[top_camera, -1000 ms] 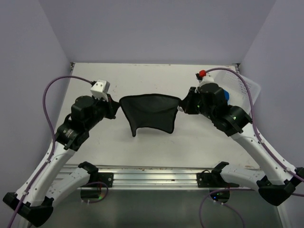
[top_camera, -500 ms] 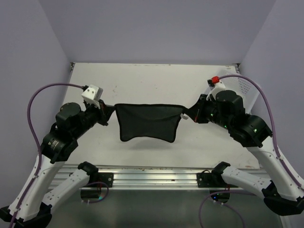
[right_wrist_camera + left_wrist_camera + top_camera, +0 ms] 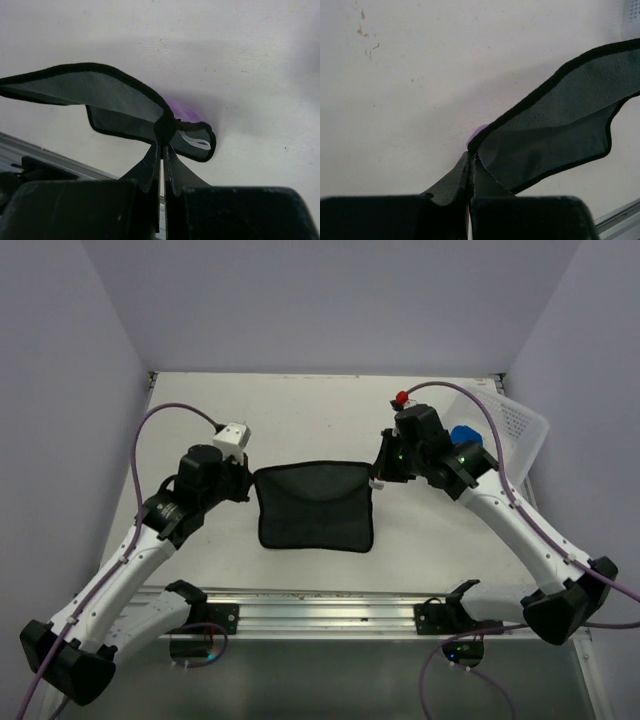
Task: Roll the towels
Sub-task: Flatten the towel
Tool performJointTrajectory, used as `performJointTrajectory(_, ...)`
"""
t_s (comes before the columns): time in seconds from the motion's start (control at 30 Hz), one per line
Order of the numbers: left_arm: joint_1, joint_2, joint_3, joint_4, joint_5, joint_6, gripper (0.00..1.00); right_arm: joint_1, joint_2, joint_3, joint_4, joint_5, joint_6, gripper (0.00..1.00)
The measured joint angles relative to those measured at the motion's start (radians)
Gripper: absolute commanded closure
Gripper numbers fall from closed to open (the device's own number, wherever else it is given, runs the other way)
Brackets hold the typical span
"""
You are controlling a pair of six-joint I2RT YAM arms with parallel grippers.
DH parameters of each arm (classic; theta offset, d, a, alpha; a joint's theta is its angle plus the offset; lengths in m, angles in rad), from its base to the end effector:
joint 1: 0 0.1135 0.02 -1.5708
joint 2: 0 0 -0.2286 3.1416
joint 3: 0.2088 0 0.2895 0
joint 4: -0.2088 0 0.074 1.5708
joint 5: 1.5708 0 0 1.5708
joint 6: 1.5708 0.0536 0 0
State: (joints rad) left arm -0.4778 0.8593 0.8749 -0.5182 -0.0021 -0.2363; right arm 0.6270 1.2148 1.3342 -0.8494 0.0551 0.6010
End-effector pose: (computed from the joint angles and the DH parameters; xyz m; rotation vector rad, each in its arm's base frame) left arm 0.2352 -0.1217 0.2896 0.2520 2.0873 -0.4325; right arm 0.2523 0.1791 0.3360 -0.0016 2.3664 0.5561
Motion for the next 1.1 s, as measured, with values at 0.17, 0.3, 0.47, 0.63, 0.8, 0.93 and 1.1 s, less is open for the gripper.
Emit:
performJointTrajectory(0.17, 0.0, 0.142, -0.008, 0.06, -0.118, -0.008, 1.0, -0.086, 0.128, -0.005, 0.071, -0.026, -0.018, 1.0)
performJointTrajectory(0.3, 0.0, 0.251, -0.007, 0.124, -0.168, -0.006, 1.0, -0.138, 0.216, -0.002, 0.126, -0.054, -0.037, 1.0)
performJointTrajectory(0.47, 0.0, 0.342, -0.008, 0.186, -0.195, 0.005, 1.0, -0.163, 0.313, 0.001, 0.19, -0.094, -0.063, 1.0)
performJointTrajectory(0.63, 0.0, 0.343, -0.052, 0.282, -0.196, 0.037, 1.0, -0.175, 0.34, -0.018, 0.243, -0.122, -0.075, 1.0)
performJointTrajectory(0.8, 0.0, 0.317, -0.122, 0.341, -0.198, 0.076, 1.0, -0.189, 0.34, -0.046, 0.276, -0.129, -0.084, 1.0)
performJointTrajectory(0.93, 0.0, 0.293, -0.154, 0.365, -0.203, 0.097, 1.0, -0.194, 0.34, -0.089, 0.302, -0.131, -0.086, 1.0)
performJointTrajectory(1.1, 0.0, 0.25, -0.209, 0.39, -0.211, 0.099, 1.0, -0.195, 0.319, -0.198, 0.337, -0.135, -0.09, 1.0)
